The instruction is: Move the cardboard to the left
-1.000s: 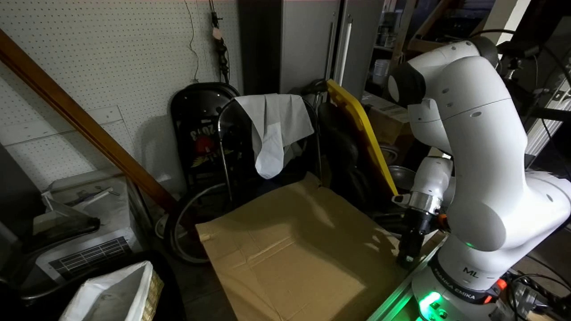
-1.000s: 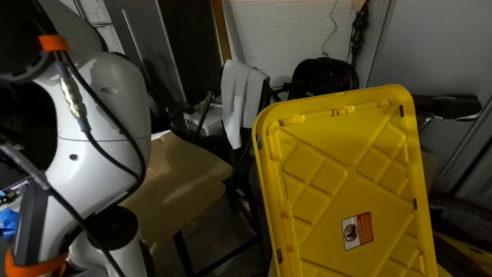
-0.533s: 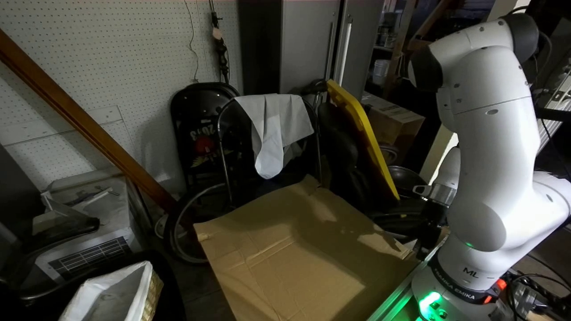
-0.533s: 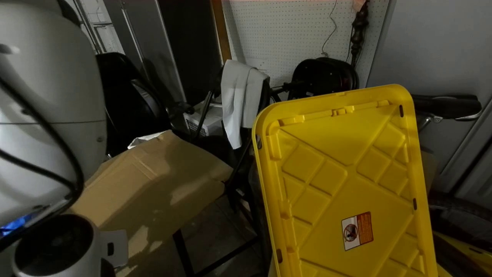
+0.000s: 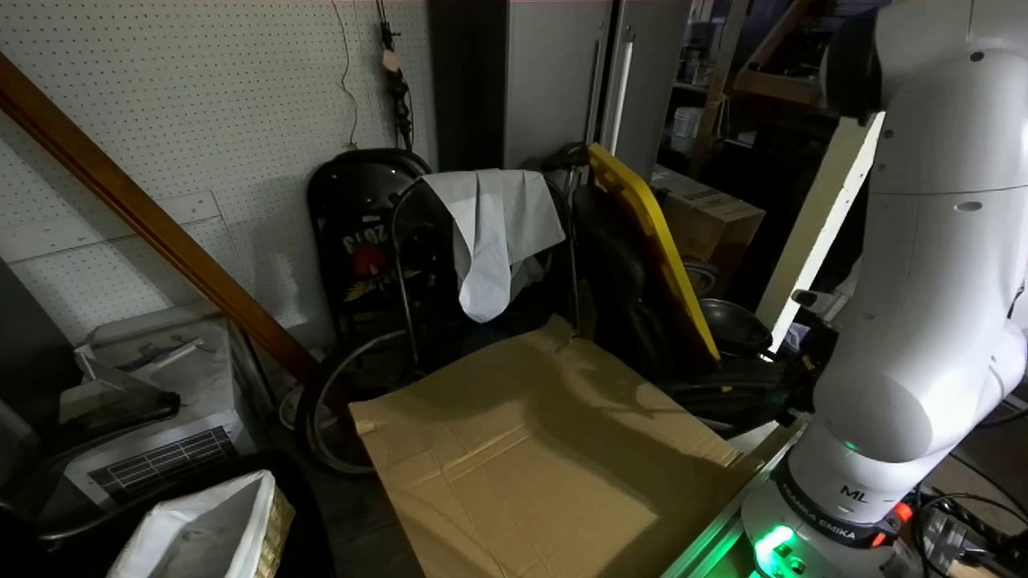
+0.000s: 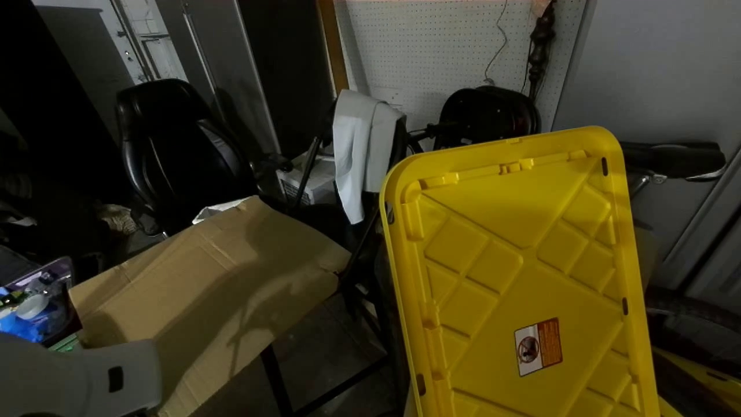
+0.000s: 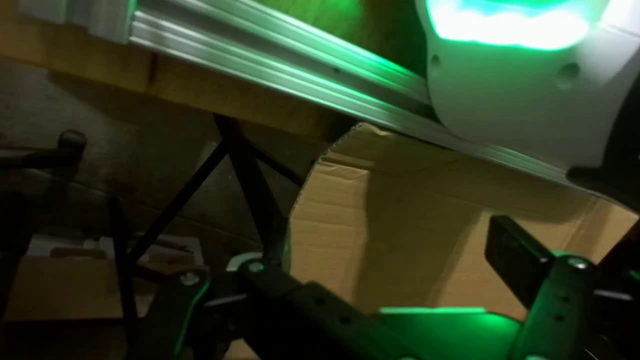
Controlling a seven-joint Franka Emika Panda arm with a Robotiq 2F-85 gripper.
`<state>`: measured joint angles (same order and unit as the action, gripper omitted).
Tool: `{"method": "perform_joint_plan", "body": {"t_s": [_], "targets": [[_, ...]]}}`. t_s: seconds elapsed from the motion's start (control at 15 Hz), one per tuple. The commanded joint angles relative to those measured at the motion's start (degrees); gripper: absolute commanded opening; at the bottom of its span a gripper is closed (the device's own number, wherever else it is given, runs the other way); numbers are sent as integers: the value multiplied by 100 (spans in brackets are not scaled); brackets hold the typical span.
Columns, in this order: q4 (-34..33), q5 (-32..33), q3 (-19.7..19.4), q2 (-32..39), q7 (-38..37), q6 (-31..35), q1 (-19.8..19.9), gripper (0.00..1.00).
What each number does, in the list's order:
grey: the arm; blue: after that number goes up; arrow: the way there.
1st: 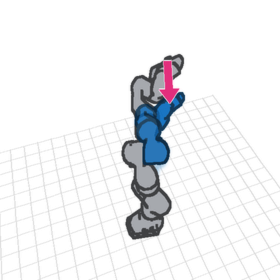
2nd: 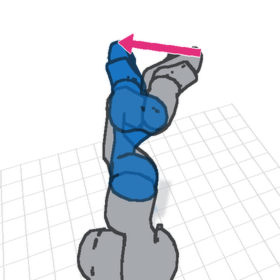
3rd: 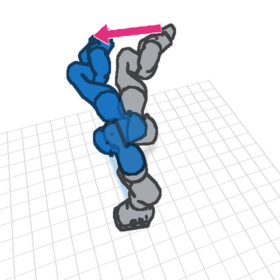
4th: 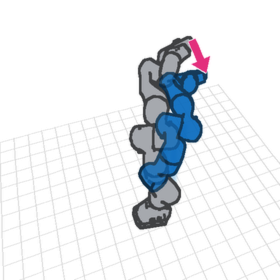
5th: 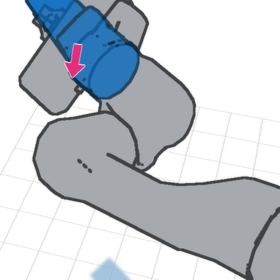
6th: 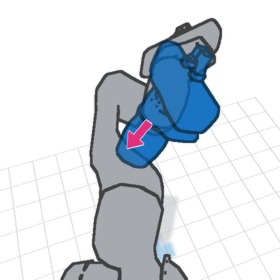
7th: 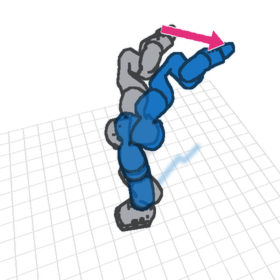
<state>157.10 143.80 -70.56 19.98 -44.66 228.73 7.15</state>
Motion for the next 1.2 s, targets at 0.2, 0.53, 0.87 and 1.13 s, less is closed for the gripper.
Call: {"method": "perform_joint_plan", "body": {"t_s": [0.2,0.53,0.87,1.13], "targets": [[5,-17,-2301,-1232,717,-196,-1954,100],[9,-294,-3845,-1526,1752,-932,-3551,100],[5,-667,-4131,-1331,2245,-904,-3892,100],[5,-689,-4191,-1332,2307,-907,-3964,100]]}}
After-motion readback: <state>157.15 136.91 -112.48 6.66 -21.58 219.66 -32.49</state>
